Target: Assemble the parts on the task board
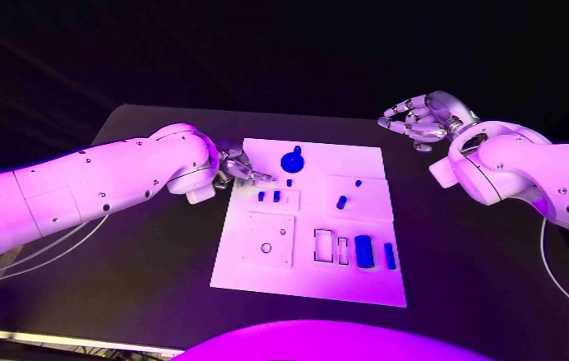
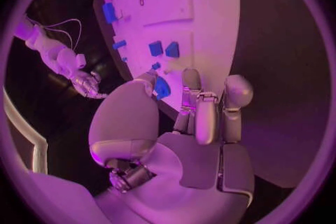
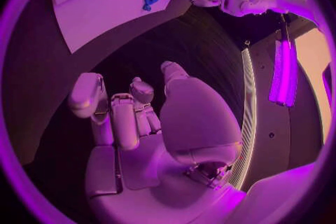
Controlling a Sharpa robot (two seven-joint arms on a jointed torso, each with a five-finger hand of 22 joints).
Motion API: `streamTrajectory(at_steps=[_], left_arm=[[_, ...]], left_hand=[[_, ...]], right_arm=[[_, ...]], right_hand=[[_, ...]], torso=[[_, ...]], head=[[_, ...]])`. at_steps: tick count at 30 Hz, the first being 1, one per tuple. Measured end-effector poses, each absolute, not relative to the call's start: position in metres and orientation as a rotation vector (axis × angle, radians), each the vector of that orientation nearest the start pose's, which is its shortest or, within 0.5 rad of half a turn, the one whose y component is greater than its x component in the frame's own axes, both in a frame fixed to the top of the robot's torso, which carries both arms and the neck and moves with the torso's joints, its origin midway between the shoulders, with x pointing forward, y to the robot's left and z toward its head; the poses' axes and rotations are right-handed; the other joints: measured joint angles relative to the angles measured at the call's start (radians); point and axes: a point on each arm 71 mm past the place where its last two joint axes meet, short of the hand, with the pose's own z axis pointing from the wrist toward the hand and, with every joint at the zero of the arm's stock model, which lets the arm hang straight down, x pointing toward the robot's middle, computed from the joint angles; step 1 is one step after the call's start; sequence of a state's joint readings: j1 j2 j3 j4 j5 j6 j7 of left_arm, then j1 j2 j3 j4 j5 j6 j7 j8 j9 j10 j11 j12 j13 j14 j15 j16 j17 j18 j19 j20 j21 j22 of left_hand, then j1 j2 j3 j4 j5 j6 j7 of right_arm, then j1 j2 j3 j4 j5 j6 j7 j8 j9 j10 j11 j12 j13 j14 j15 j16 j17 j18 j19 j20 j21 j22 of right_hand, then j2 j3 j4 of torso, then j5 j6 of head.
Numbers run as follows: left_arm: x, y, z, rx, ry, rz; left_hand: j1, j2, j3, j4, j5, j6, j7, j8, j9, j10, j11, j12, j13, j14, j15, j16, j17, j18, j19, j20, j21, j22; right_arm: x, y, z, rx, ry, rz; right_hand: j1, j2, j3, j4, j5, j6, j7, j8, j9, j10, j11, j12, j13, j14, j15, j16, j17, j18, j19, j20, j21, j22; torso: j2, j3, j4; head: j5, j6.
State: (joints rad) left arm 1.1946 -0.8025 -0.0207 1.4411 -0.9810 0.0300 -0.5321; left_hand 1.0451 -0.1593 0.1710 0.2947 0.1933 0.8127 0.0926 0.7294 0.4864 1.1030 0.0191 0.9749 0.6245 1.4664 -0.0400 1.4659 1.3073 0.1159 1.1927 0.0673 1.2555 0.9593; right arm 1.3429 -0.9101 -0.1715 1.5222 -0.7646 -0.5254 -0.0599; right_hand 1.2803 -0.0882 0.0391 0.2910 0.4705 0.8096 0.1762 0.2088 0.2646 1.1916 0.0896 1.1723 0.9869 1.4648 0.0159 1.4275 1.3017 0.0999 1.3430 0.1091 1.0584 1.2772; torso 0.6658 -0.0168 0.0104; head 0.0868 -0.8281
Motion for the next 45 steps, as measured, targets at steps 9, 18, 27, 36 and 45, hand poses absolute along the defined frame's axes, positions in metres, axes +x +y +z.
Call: streamTrajectory(at_steps=[9,18,27,36,45], left_arm=[[0.493,0.219,-0.212,-0.512,2.008,-0.724],[0.484,0.206,-0.214,-0.391,1.810,-0.872],[0.483,0.181,-0.214,-0.101,1.743,-0.872],[0.479,0.158,-0.223,0.134,1.836,-0.780],[0.480,0.150,-0.230,0.225,1.916,-0.677]], left_hand=[[0.278,0.041,0.070,-0.001,0.039,-0.180,0.061,-0.016,-0.031,-0.266,0.062,-0.055,-0.082,-0.239,0.059,-0.249,-0.333,0.055,-0.235,0.050,-0.268,-0.325],[0.462,-0.090,0.339,-0.028,0.039,-0.181,0.084,-0.059,-0.132,-0.350,0.101,-0.183,-0.256,-0.451,0.091,-0.341,-0.559,0.055,-0.293,0.079,-0.312,-0.345],[0.435,-0.131,0.252,-0.022,0.033,-0.169,0.088,-0.095,-0.198,-0.405,0.122,-0.282,-0.376,-0.480,0.115,-0.332,-0.633,0.055,-0.316,0.099,-0.341,-0.356],[0.474,-0.102,0.225,-0.010,0.033,-0.142,0.082,-0.095,-0.224,-0.388,0.117,-0.282,-0.417,-0.466,0.108,-0.288,-0.666,0.055,-0.292,0.097,-0.335,-0.355],[0.474,-0.102,0.239,-0.008,0.033,-0.072,0.056,-0.115,-0.258,-0.326,0.102,-0.300,-0.460,-0.434,0.096,-0.230,-0.672,0.054,-0.276,0.088,-0.312,-0.341]], right_arm=[[0.501,-0.259,-0.163,0.561,1.601,0.779],[0.502,-0.262,-0.163,0.569,1.596,0.773],[0.502,-0.262,-0.164,0.602,1.601,0.781],[0.503,-0.262,-0.169,0.621,1.605,0.790],[0.503,-0.258,-0.173,0.614,1.603,0.814]], right_hand=[[0.000,0.000,0.000,0.000,0.000,0.000,0.000,0.000,-0.001,0.000,0.000,0.000,-0.005,0.000,0.000,-0.004,-0.007,0.000,0.000,0.000,-0.013,-0.006],[0.006,0.006,0.006,0.000,0.004,0.000,0.000,0.000,-0.002,-0.022,-0.007,-0.023,-0.044,0.004,-0.004,-0.022,-0.031,0.000,-0.008,0.000,-0.034,-0.017],[0.010,0.000,0.012,0.000,0.007,0.000,-0.006,0.004,-0.002,-0.081,-0.004,-0.092,-0.132,0.003,-0.004,-0.043,-0.059,0.002,-0.023,0.003,-0.067,-0.032],[0.053,-0.022,0.099,-0.001,-0.003,0.019,-0.014,0.026,-0.004,-0.148,-0.002,-0.370,-0.404,-0.086,-0.018,-0.355,-0.407,0.073,-0.178,-0.005,-0.482,-0.271],[0.077,-0.089,0.299,-0.007,-0.041,0.051,-0.007,0.027,-0.015,-0.130,0.005,-0.684,-0.647,-0.176,0.000,-0.774,-0.655,0.078,-0.221,0.013,-0.694,-0.439]], torso=[[0.001,-0.0002,0.0005],[0.002,-0.0012,0.0007],[0.002,-0.0012,-0.0001],[0.002,-0.0016,-0.0008],[0.003,-0.0007,0.0000]], head=[[-0.003,0.004],[-0.006,0.008],[-0.006,0.010],[-0.009,0.015],[-0.009,0.015]])
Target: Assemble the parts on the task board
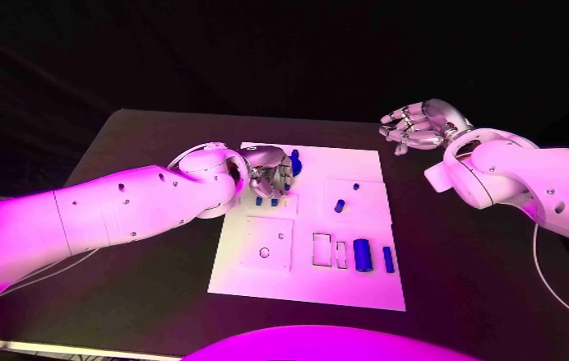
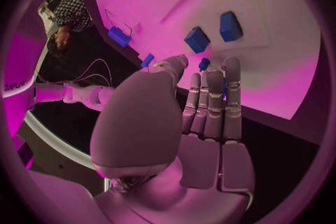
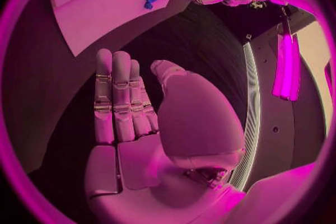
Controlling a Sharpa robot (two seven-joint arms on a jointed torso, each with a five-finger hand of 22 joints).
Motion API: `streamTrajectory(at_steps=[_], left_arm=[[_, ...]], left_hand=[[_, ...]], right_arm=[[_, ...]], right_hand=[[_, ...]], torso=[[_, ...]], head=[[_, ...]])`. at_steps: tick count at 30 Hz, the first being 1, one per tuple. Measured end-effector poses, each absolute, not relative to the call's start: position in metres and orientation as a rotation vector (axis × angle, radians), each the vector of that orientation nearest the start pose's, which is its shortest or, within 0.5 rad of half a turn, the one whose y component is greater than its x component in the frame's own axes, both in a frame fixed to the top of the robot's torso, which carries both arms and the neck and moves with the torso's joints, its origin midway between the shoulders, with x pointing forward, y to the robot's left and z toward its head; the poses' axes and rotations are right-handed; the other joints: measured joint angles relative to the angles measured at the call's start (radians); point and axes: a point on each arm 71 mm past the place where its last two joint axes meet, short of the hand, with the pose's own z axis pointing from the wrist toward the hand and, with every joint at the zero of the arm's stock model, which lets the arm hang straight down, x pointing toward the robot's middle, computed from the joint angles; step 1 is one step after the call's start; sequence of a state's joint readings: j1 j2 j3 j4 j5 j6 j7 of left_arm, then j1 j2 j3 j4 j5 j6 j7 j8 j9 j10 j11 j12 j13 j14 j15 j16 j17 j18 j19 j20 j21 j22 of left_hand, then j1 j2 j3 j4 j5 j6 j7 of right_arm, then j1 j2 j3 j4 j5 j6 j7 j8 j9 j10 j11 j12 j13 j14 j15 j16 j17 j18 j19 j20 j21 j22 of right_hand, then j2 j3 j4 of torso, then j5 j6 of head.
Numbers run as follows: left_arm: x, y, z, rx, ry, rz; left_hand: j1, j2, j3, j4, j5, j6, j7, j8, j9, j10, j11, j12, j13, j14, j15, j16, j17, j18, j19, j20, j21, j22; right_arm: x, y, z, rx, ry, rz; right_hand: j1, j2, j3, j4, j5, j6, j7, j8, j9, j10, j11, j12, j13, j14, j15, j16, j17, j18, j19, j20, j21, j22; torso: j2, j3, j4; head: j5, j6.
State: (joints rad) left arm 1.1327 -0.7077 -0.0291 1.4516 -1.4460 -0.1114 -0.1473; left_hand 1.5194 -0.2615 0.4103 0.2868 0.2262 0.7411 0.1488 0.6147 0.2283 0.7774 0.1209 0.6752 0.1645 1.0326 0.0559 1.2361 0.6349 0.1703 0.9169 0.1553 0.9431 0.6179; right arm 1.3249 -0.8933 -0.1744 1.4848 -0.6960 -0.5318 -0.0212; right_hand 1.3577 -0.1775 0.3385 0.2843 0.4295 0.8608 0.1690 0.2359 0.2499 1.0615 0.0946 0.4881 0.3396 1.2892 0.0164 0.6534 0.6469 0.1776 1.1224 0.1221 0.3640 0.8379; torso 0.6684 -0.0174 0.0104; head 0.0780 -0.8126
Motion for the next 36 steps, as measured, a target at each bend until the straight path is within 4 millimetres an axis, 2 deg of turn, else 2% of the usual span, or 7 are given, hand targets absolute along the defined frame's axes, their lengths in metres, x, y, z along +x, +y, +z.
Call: streamTrajectory(at_steps=[5,9,15,19,26,36], left_arm=[[0.4823,0.1460,-0.2310,0.235,1.917,-0.656],[0.4841,0.1445,-0.2323,0.234,1.916,-0.641],[0.4850,0.1422,-0.2320,0.227,1.907,-0.634],[0.4847,0.1411,-0.2313,0.224,1.901,-0.635],[0.4841,0.1400,-0.2301,0.218,1.890,-0.642],[0.4883,0.1404,-0.2325,0.208,1.899,-0.627]], left_hand=[[-0.004,-0.004,0.006,-0.002,0.000,0.003,0.003,-0.015,-0.013,0.004,0.002,-0.008,-0.011,0.016,-0.002,0.020,0.017,0.000,0.004,-0.003,0.008,0.004],[0.001,-0.010,0.018,-0.004,0.000,0.004,0.004,-0.025,-0.020,0.004,0.002,-0.019,-0.020,0.027,0.000,0.034,0.027,0.000,0.010,-0.003,0.016,0.010],[0.001,-0.009,0.022,-0.005,0.000,0.006,0.006,-0.027,-0.024,0.004,0.002,-0.026,-0.026,0.032,0.004,0.043,0.027,0.000,0.010,-0.003,0.020,0.013],[0.005,-0.005,0.034,-0.007,0.000,0.016,0.007,-0.031,-0.027,0.009,0.008,-0.026,-0.030,0.057,0.003,0.062,0.052,0.000,0.014,0.000,0.032,0.019],[0.011,-0.010,0.054,-0.010,0.000,0.038,0.007,-0.031,-0.030,0.045,-0.003,-0.022,-0.031,0.092,-0.004,0.096,0.095,0.000,0.021,-0.007,0.052,0.033],[0.031,0.002,0.087,-0.029,0.000,0.047,0.008,-0.039,-0.036,0.053,-0.006,-0.022,-0.034,0.108,-0.010,0.112,0.110,0.000,0.021,-0.007,0.076,0.047]], right_arm=[[0.5027,-0.2566,-0.1735,0.607,1.599,0.824],[0.5024,-0.2559,-0.1734,0.602,1.596,0.831],[0.5019,-0.2554,-0.1733,0.597,1.594,0.838],[0.5017,-0.2551,-0.1731,0.595,1.593,0.841],[0.5017,-0.2547,-0.1733,0.594,1.594,0.843],[0.5017,-0.2541,-0.1734,0.593,1.595,0.844]], right_hand=[[-0.015,-0.015,0.042,-0.005,0.000,0.013,0.012,0.000,-0.002,0.020,0.009,-0.074,-0.065,-0.005,0.005,-0.085,-0.012,0.000,-0.005,0.005,-0.046,-0.046],[-0.015,-0.015,0.048,-0.010,-0.004,0.015,0.013,0.000,-0.002,0.023,0.009,-0.094,-0.085,-0.005,0.005,-0.111,-0.012,0.000,-0.005,0.005,-0.054,-0.061],[-0.019,-0.019,0.051,-0.007,-0.004,0.015,0.013,0.000,-0.002,0.027,0.005,-0.094,-0.091,-0.005,0.005,-0.117,-0.012,0.000,-0.005,0.005,-0.060,-0.065],[-0.019,-0.019,0.055,-0.011,-0.004,0.015,0.013,0.000,-0.002,0.030,0.009,-0.101,-0.094,-0.001,0.009,-0.123,-0.012,0.000,-0.005,0.005,-0.060,-0.068],[-0.019,-0.019,0.055,-0.011,-0.004,0.015,0.013,0.000,-0.002,0.034,0.006,-0.102,-0.097,-0.001,0.009,-0.123,-0.011,0.000,-0.005,0.005,-0.060,-0.070],[-0.019,-0.019,0.055,-0.011,-0.004,0.014,0.013,0.000,-0.002,0.034,0.006,-0.102,-0.097,-0.001,0.009,-0.123,-0.011,0.000,-0.005,0.005,-0.060,-0.070]], torso=[[0.000,0.0006,0.0000],[0.000,0.0005,-0.0003],[0.000,0.0003,-0.0007],[0.000,0.0003,-0.0006],[0.000,0.0003,-0.0001],[-0.001,0.0003,0.0000]], head=[[0.001,-0.001],[0.001,-0.001],[0.000,-0.001],[-0.002,-0.003],[-0.002,-0.005],[-0.002,-0.006]])
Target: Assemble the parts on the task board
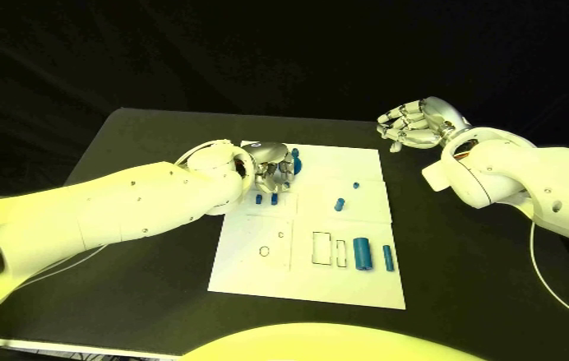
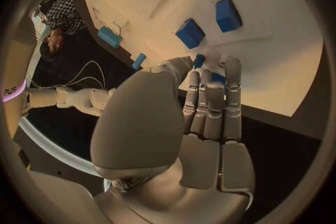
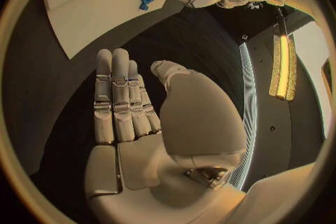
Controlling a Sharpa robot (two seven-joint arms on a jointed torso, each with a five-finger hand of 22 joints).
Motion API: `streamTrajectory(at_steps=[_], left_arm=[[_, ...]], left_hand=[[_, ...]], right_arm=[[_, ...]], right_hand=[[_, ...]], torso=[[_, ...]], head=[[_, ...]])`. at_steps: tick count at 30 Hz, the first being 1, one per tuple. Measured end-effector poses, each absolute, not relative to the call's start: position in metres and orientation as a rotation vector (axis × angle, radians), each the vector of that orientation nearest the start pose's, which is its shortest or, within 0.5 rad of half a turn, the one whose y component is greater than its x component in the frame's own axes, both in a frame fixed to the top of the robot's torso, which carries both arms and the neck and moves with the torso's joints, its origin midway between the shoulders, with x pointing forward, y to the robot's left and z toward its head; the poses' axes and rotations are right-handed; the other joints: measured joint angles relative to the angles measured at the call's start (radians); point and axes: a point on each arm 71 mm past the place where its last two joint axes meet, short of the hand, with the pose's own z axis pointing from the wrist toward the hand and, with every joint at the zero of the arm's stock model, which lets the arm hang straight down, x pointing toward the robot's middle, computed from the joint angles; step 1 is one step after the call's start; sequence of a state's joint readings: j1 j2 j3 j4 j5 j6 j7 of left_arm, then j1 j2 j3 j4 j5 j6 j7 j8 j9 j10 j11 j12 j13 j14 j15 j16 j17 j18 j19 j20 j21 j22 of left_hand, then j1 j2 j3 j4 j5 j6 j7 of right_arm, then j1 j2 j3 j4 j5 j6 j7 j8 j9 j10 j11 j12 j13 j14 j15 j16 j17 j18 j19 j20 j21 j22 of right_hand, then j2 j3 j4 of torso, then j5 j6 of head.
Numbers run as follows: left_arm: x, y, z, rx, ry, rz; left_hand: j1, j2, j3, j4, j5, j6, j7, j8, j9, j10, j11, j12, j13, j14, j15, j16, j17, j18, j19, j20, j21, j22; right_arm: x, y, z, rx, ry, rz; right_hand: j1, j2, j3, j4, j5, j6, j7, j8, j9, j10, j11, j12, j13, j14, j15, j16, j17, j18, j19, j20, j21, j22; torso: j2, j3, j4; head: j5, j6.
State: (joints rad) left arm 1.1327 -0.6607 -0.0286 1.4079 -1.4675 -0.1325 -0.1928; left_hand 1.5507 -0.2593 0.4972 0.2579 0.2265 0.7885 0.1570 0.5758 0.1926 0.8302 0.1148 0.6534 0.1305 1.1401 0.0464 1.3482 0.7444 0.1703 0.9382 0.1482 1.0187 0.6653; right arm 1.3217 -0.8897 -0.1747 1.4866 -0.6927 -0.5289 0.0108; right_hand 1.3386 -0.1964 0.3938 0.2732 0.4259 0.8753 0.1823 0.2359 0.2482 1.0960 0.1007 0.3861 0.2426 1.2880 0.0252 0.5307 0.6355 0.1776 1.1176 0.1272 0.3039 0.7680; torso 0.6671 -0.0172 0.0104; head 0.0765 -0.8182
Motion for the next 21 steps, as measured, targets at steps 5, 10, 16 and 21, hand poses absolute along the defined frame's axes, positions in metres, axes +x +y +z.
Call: streamTrajectory(at_steps=[5,10,16,21], left_arm=[[0.4908,0.1376,-0.2345,0.211,1.909,-0.623],[0.4925,0.1366,-0.2364,0.215,1.921,-0.617],[0.4938,0.1367,-0.2374,0.219,1.934,-0.611],[0.4945,0.1360,-0.2372,0.223,1.941,-0.609]], left_hand=[[0.004,-0.004,0.007,-0.001,0.000,0.003,-0.003,-0.003,-0.001,0.001,0.001,0.000,-0.002,0.000,0.000,0.004,-0.002,0.000,0.000,0.000,0.002,0.003],[0.004,-0.004,0.008,-0.003,-0.004,0.004,-0.003,-0.003,-0.001,0.001,0.001,0.000,-0.004,0.000,0.000,0.004,-0.003,0.000,0.000,0.000,0.007,0.006],[0.004,-0.004,0.014,-0.003,-0.006,0.003,-0.003,-0.003,-0.002,0.001,0.001,0.000,-0.003,0.007,0.000,0.011,0.011,0.000,0.000,0.000,0.010,0.009],[0.004,-0.004,0.018,-0.007,-0.006,0.011,-0.003,-0.003,-0.002,0.003,0.000,0.000,-0.003,0.011,0.000,0.015,0.015,0.000,0.000,0.000,0.014,0.012]], right_arm=[[0.5017,-0.2538,-0.1735,0.593,1.596,0.845],[0.5016,-0.2536,-0.1736,0.592,1.597,0.846],[0.5016,-0.2532,-0.1738,0.592,1.599,0.847],[0.5015,-0.2529,-0.1740,0.591,1.601,0.848]], right_hand=[[0.000,0.000,0.000,0.000,0.000,0.000,0.000,0.000,0.000,0.000,0.000,0.000,-0.001,0.000,0.000,-0.003,0.000,0.000,0.000,0.000,-0.002,-0.001],[0.000,0.000,0.000,0.000,0.000,0.000,0.000,0.000,0.000,0.000,0.000,0.000,-0.003,0.000,0.000,-0.008,0.001,0.000,0.004,0.004,-0.005,-0.003],[0.000,0.000,0.000,0.000,0.000,0.000,0.000,0.000,0.000,0.000,0.000,0.000,-0.003,0.000,0.000,-0.008,0.001,0.000,0.004,0.004,-0.005,-0.003],[0.000,0.000,0.003,-0.003,0.000,0.000,0.000,0.000,0.000,0.000,0.000,-0.005,-0.005,0.000,0.000,-0.008,0.001,0.000,0.004,0.004,-0.005,-0.004]], torso=[[0.000,0.0000,-0.0006],[0.001,0.0000,-0.0010],[0.000,0.0004,-0.0005],[0.000,0.0004,-0.0001]], head=[[0.000,0.000],[-0.001,0.000],[-0.002,-0.002],[-0.002,-0.003]])
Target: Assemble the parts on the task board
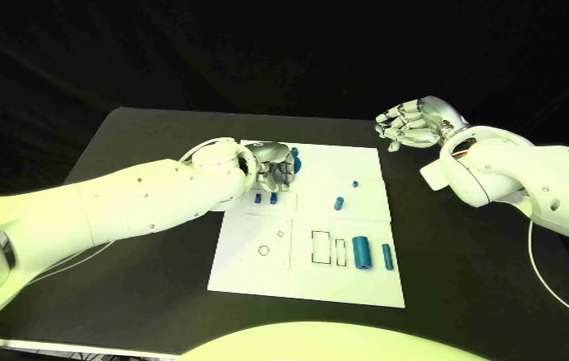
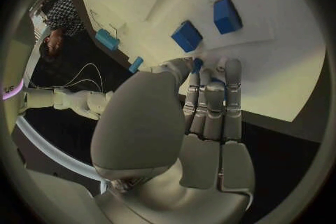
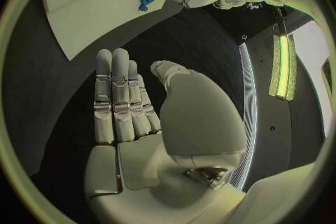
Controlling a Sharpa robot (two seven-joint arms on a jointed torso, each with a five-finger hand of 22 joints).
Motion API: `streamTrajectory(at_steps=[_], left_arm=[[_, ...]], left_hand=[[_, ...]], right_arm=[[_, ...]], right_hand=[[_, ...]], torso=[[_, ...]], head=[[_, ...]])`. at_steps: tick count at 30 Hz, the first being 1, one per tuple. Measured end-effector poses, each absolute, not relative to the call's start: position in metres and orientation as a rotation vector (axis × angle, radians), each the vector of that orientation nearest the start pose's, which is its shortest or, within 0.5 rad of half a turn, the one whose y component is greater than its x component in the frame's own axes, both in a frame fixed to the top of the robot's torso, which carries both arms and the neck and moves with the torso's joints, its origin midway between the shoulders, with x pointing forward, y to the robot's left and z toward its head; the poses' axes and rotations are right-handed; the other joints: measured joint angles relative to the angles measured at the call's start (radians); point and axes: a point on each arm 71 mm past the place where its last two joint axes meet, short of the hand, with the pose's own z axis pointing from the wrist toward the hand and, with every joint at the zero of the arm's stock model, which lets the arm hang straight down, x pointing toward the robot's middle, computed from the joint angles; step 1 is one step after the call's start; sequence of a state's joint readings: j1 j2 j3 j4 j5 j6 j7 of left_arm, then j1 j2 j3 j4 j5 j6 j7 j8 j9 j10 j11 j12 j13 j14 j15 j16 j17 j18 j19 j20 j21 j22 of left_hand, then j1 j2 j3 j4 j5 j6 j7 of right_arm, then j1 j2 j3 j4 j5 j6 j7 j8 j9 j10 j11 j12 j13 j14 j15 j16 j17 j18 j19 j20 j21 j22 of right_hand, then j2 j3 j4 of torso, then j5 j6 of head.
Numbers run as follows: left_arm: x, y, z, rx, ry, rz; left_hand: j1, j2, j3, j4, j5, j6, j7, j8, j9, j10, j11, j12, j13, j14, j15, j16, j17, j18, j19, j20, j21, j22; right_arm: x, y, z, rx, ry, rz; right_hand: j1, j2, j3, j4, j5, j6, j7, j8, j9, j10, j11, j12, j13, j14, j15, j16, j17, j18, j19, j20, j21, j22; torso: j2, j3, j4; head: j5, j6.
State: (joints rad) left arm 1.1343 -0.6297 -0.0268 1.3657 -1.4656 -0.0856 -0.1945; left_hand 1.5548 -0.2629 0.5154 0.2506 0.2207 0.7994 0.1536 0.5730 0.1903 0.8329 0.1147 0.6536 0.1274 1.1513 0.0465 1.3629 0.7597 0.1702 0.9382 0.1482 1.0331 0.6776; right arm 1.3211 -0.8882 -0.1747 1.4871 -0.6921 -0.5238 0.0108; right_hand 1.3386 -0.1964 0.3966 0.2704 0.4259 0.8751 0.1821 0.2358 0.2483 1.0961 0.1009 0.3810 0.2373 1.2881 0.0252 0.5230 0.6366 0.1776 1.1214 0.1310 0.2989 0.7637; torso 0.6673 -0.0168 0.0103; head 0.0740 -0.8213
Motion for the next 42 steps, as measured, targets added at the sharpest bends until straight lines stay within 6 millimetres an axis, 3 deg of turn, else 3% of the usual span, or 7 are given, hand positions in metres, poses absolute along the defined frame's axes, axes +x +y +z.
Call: streamTrajectory(at_steps=[9,13,20,29,42], left_arm=[[0.4959,0.1350,-0.2374,0.230,1.953,-0.603],[0.4972,0.1351,-0.2374,0.229,1.955,-0.600],[0.4980,0.1348,-0.2376,0.230,1.956,-0.597],[0.4979,0.1347,-0.2382,0.226,1.945,-0.602],[0.4920,0.1391,-0.2359,0.176,1.942,-0.645]], left_hand=[[0.000,0.000,0.029,-0.018,0.000,0.016,0.001,-0.006,-0.003,0.033,-0.011,0.003,0.001,0.030,-0.009,0.026,0.038,0.000,0.000,-0.008,0.022,0.015],[0.000,0.013,0.043,-0.032,0.000,0.047,-0.001,-0.006,-0.001,0.063,-0.020,0.004,-0.001,0.072,-0.018,0.044,0.079,0.000,0.007,-0.015,0.041,0.025],[-0.004,0.020,0.086,-0.075,-0.004,0.100,-0.013,-0.030,0.010,0.144,-0.039,-0.021,-0.007,0.163,-0.039,0.076,0.194,0.000,0.099,-0.034,0.139,0.150],[-0.013,0.029,0.106,-0.101,-0.009,0.122,-0.014,-0.051,0.017,0.174,-0.041,-0.047,-0.006,0.178,-0.041,0.080,0.215,0.000,0.117,-0.037,0.166,0.188],[-0.027,0.032,0.107,-0.102,-0.010,0.130,-0.013,-0.059,0.022,0.181,-0.041,-0.059,-0.006,0.189,-0.043,0.084,0.231,0.000,0.130,-0.037,0.173,0.202]], right_arm=[[0.5014,-0.2522,-0.1743,0.591,1.603,0.850],[0.5009,-0.2512,-0.1743,0.590,1.606,0.853],[0.5005,-0.2510,-0.1744,0.590,1.607,0.854],[0.5003,-0.2505,-0.1743,0.589,1.607,0.856],[0.5002,-0.2499,-0.1743,0.589,1.607,0.857]], right_hand=[[0.000,0.000,0.000,0.000,0.000,0.000,0.000,0.000,0.000,0.000,0.000,0.000,0.000,0.000,0.000,0.000,0.001,0.000,0.000,0.000,0.000,0.000],[0.000,0.000,0.000,0.000,0.000,0.000,0.000,0.000,0.000,0.001,0.001,0.000,0.000,0.000,0.000,0.000,0.001,0.000,0.000,0.000,0.000,0.000],[0.000,0.000,0.000,0.000,0.000,0.000,0.000,0.000,0.000,0.001,0.001,0.000,-0.002,0.004,0.003,0.000,0.001,0.000,0.000,0.000,0.000,-0.002],[-0.004,-0.004,0.003,0.003,0.000,0.000,0.000,0.000,0.000,0.001,0.001,0.000,-0.003,0.004,0.003,-0.006,0.002,0.000,0.000,0.000,0.000,-0.002],[-0.004,-0.004,0.003,0.003,0.000,0.000,0.000,0.000,0.000,0.001,0.002,0.000,-0.004,0.004,0.003,-0.006,0.002,0.000,0.000,0.000,-0.004,-0.004]], torso=[[0.000,-0.0005,0.0000],[0.000,-0.0003,0.0001],[0.000,-0.0004,-0.0004],[0.000,-0.0003,-0.0003],[-0.001,0.0001,0.0000]], head=[[0.000,-0.002],[0.000,-0.004],[-0.001,-0.006],[-0.001,-0.004],[0.004,0.002]])
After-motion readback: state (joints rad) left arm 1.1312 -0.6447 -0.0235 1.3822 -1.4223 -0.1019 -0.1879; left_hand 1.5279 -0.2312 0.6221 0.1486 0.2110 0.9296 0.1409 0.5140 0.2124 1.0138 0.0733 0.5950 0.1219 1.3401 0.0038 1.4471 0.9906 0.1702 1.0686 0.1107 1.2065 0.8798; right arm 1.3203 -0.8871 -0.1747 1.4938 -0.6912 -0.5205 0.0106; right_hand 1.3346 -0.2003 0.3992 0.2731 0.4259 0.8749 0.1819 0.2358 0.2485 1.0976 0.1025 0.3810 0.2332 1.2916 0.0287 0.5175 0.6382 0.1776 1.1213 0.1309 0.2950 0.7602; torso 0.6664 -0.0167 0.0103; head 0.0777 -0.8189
